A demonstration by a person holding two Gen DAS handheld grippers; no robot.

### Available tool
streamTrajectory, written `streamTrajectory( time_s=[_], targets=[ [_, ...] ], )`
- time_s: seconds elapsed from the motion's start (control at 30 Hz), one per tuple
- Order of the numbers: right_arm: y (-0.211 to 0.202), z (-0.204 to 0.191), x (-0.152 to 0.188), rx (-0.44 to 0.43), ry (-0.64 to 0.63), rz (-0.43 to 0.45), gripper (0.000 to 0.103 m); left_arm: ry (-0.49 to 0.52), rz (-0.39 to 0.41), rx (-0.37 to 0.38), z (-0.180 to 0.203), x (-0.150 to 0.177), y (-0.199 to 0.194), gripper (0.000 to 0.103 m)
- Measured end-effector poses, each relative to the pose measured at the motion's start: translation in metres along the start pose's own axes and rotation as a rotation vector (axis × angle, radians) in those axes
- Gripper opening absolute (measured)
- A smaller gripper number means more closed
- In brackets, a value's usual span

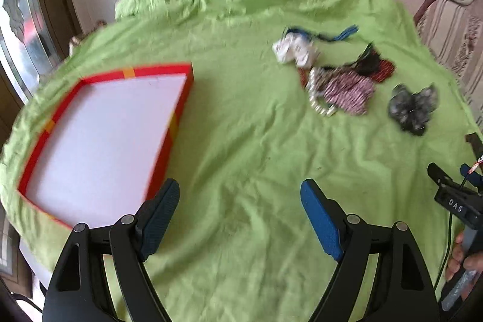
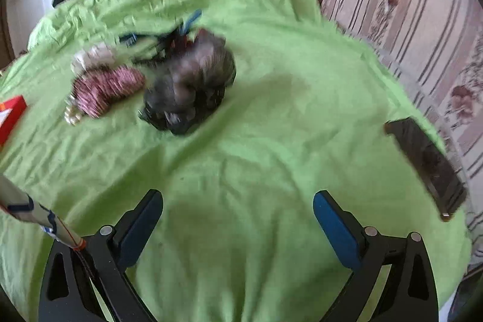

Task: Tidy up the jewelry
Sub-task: 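Move both grippers toward the pile of scrunchies and jewelry, then grasp the grey sheer scrunchie with the right gripper while the left grasps the plaid scrunchie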

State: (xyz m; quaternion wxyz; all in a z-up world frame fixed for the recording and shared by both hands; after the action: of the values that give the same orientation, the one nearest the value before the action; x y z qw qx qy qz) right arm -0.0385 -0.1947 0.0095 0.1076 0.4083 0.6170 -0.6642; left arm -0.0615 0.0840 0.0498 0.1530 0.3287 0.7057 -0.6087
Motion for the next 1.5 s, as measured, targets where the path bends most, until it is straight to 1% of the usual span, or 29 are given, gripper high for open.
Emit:
streamTrajectory(
  time_s=[0.07, 0.23, 0.3, 0.47, 0.7, 0.87, 1.03, 1.17, 1.3, 1.33, 1.4, 1.5],
  targets=[
    [-0.021, 0.001, -0.002, -0.01, 0.002, 0.037, 0.101, 0.007, 0.03, -0.007, 0.003, -0.002, -0.02, 0.083],
    [-0.058, -0.001, -0.002, -0.048, 0.008, 0.065, 0.101, 0.013, 0.081, 0.02, 0.013, -0.009, -0.058, 0.083],
    [-0.072, -0.002, -0.001, -0.062, 0.008, 0.075, 0.101, 0.019, 0.107, 0.017, 0.017, -0.01, -0.073, 0.083],
    [-0.093, -0.002, -0.001, -0.097, 0.034, 0.079, 0.101, 0.021, 0.158, 0.003, 0.021, -0.009, -0.102, 0.083],
    [-0.105, 0.001, 0.0, -0.098, 0.033, 0.104, 0.101, 0.018, 0.171, 0.02, 0.025, -0.009, -0.116, 0.083],
    [-0.102, 0.005, -0.001, -0.104, 0.048, 0.098, 0.101, 0.026, 0.156, 0.032, 0.029, -0.01, -0.112, 0.083],
    [-0.092, 0.009, -0.001, -0.099, 0.054, 0.082, 0.101, 0.032, 0.133, 0.032, 0.03, -0.01, -0.1, 0.083],
    [-0.08, 0.009, -0.002, -0.103, 0.055, 0.057, 0.101, 0.03, 0.096, 0.042, 0.028, -0.012, -0.081, 0.083],
    [-0.064, 0.014, -0.01, -0.134, 0.08, 0.019, 0.101, -0.008, 0.057, 0.06, 0.009, -0.021, -0.054, 0.083],
    [-0.06, 0.016, -0.013, -0.142, 0.09, 0.012, 0.1, -0.017, 0.046, 0.073, 0.005, -0.025, -0.047, 0.083],
    [-0.051, 0.02, -0.022, -0.166, 0.114, -0.008, 0.094, -0.025, 0.033, 0.103, -0.001, -0.034, -0.034, 0.083],
    [-0.038, 0.022, -0.035, -0.203, 0.137, -0.032, 0.082, -0.015, 0.015, 0.173, -0.001, -0.054, -0.011, 0.082]
  ],
)
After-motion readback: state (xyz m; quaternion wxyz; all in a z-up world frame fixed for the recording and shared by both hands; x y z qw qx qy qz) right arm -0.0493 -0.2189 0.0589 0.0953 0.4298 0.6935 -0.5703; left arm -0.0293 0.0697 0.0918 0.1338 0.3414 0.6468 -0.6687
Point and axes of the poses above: each gripper's, at about its wrist camera, not at the fingertips, and y roughly the way its jaws point, z to its right, x to its underside, the point moved 4 cm from there along y, roughly the way its jaws point, and after that the axes turned 15 degrees about y, right-handed, at the moved point
